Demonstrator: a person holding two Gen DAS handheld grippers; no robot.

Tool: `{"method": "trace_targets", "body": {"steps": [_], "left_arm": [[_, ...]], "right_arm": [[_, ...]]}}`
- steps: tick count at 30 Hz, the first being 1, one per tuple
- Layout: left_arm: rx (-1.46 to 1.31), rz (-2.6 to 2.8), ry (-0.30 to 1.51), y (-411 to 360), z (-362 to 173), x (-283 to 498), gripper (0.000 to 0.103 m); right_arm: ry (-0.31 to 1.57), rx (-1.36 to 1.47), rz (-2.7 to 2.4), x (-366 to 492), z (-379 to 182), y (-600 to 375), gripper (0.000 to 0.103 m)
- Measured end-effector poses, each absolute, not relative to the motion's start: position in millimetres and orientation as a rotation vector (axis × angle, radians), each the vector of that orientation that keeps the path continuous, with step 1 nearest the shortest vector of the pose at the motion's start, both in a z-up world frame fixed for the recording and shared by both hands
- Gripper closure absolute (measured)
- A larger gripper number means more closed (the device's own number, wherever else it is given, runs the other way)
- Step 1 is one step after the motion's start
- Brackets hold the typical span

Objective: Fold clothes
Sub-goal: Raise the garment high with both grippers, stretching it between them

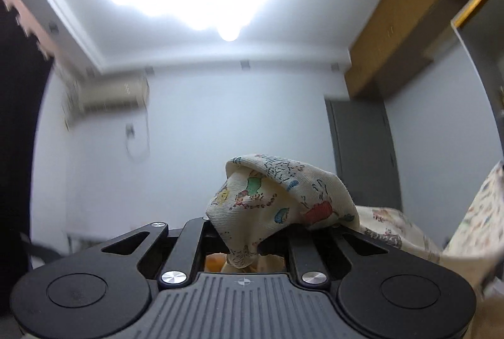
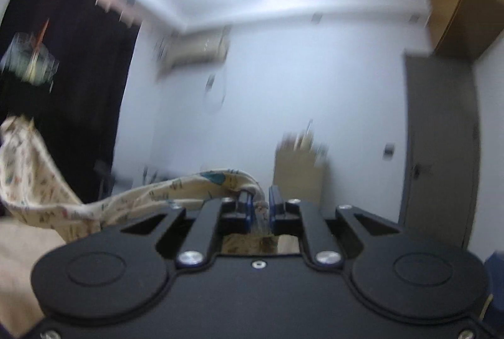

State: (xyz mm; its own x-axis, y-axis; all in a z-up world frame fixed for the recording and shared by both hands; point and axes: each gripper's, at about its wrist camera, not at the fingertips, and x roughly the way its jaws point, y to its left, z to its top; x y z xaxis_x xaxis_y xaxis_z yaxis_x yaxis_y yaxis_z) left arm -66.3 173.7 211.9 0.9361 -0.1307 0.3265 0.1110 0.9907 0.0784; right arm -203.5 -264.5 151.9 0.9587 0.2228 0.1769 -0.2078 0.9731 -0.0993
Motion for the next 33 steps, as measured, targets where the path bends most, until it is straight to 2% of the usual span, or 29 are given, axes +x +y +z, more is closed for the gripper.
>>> {"method": "trace_targets", "body": {"steps": [5, 13, 17, 19, 22, 24, 33], "left_arm": [[0.069, -0.064, -0.498, 184.8, 266.1, -114.4, 0.093], [0.018, -0.014, -0.726, 204.7, 396.8, -200.2, 0.092], [0.015, -0.004, -0.675, 208.7, 440.9, -195.9, 0.092], [0.051, -0.004, -0.587, 205.7, 445.7, -174.4, 0.092], [0.06, -0.055, -0.432, 194.5, 408.5, -90.5, 0.092], [0.076, -0.093, -0.326, 187.6, 361.2, -34.5, 0.092], [0.095, -0.232, 0.212, 149.9, 144.8, 156.0, 0.092]], "right_arm": [[-0.408, -0.117, 0.132, -256.4, 224.4, -273.9, 0.094], [-0.653, -0.223, 0.105, -329.1, 339.9, -266.6, 0.094], [-0.663, -0.271, 0.082, -336.8, 373.4, -258.8, 0.094], [-0.612, -0.287, 0.08, -323.4, 374.7, -259.6, 0.094], [-0.498, -0.28, 0.079, -284.4, 349.4, -271.2, 0.094], [-0.417, -0.277, 0.061, -242.2, 317.7, -276.3, 0.094], [0.108, -0.182, 0.085, -57.4, 123.3, -319.5, 0.094]]}}
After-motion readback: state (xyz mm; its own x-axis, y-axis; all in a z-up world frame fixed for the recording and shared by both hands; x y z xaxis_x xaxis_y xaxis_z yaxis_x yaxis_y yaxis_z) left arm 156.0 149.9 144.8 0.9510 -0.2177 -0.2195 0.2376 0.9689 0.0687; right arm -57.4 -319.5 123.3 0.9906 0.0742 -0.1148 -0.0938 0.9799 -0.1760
